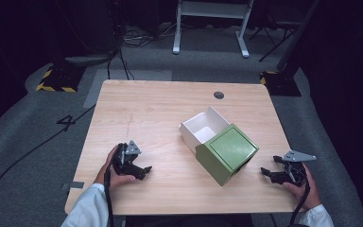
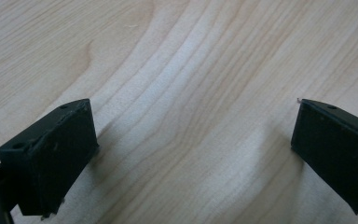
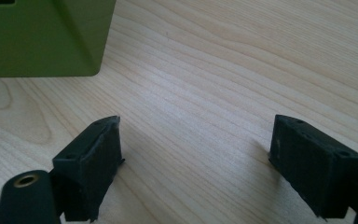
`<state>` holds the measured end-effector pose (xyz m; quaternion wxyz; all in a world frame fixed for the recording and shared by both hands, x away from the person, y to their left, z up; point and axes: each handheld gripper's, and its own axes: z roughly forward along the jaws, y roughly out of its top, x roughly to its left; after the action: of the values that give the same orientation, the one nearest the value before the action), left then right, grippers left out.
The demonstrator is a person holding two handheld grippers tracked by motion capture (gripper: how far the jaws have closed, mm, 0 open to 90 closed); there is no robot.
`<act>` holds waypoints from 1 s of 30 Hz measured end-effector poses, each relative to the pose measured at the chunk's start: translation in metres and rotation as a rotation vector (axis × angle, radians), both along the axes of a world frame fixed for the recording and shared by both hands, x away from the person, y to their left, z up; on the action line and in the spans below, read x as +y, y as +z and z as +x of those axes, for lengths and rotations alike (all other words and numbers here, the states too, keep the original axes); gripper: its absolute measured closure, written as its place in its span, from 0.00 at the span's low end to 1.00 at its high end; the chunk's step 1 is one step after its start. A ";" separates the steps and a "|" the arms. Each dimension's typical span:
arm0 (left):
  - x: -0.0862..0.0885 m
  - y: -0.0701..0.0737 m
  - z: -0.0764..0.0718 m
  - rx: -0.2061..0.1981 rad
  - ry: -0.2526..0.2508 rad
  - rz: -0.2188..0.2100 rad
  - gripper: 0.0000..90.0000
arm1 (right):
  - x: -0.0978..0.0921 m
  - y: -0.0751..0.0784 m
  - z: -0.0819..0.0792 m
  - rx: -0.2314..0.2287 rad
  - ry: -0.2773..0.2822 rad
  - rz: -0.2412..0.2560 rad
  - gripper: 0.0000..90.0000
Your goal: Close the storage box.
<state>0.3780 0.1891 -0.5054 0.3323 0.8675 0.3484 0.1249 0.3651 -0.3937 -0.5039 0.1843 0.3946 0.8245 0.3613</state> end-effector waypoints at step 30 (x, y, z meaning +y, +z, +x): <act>-0.021 0.055 0.056 -0.138 0.051 -0.112 0.26 | 0.000 0.000 0.000 0.001 0.000 0.001 0.18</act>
<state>0.4342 0.1682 -0.4505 0.4002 0.8277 0.3533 0.1729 0.3652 -0.3937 -0.5039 0.1838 0.3948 0.8244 0.3615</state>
